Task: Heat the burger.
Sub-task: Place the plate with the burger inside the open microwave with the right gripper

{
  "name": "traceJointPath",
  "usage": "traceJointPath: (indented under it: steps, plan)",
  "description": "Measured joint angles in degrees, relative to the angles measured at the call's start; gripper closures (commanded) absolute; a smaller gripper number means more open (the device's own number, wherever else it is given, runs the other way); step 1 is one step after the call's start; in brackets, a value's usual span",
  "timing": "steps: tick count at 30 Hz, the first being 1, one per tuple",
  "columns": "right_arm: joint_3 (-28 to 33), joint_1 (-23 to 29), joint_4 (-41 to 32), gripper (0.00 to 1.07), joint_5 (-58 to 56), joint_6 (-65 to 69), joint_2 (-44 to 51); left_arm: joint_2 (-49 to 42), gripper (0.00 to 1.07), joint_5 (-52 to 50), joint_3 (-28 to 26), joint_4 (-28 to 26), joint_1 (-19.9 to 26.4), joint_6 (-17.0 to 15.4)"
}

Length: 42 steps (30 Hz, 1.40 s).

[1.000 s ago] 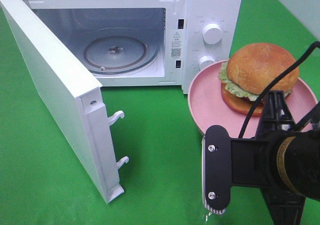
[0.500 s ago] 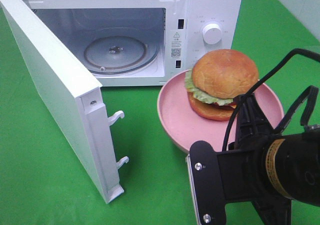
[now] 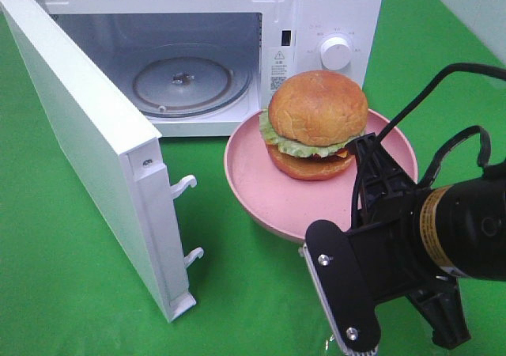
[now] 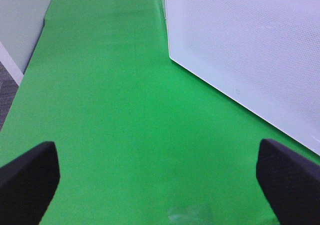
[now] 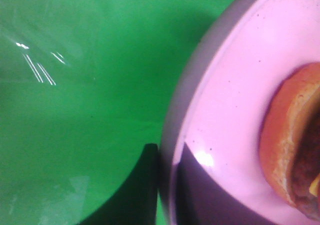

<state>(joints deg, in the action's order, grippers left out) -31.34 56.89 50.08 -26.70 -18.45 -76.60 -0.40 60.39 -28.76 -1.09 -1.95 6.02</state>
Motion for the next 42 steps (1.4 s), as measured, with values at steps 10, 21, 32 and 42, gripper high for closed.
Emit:
traceJointPath:
  steps: [10,21,32,42]
  plan:
    - [0.0,-9.9,-11.8,1.07,9.2,-29.4,-0.1,0.0,0.07,0.0,0.0,0.0,0.0,0.0]
    - [0.0,-15.8,-31.8,1.07,9.2,-55.1,-0.1,0.0,0.07,0.0,0.0,0.1,0.0,0.0]
    - [-0.1,-21.4,-51.5,1.07,10.9,-79.3,-0.1,0.0,0.07,0.0,0.0,0.1,0.0,0.0]
    - [-0.6,-21.5,-50.9,1.07,12.0,-80.4,-0.1,0.0,0.07,0.0,0.0,0.1,0.0,0.0]
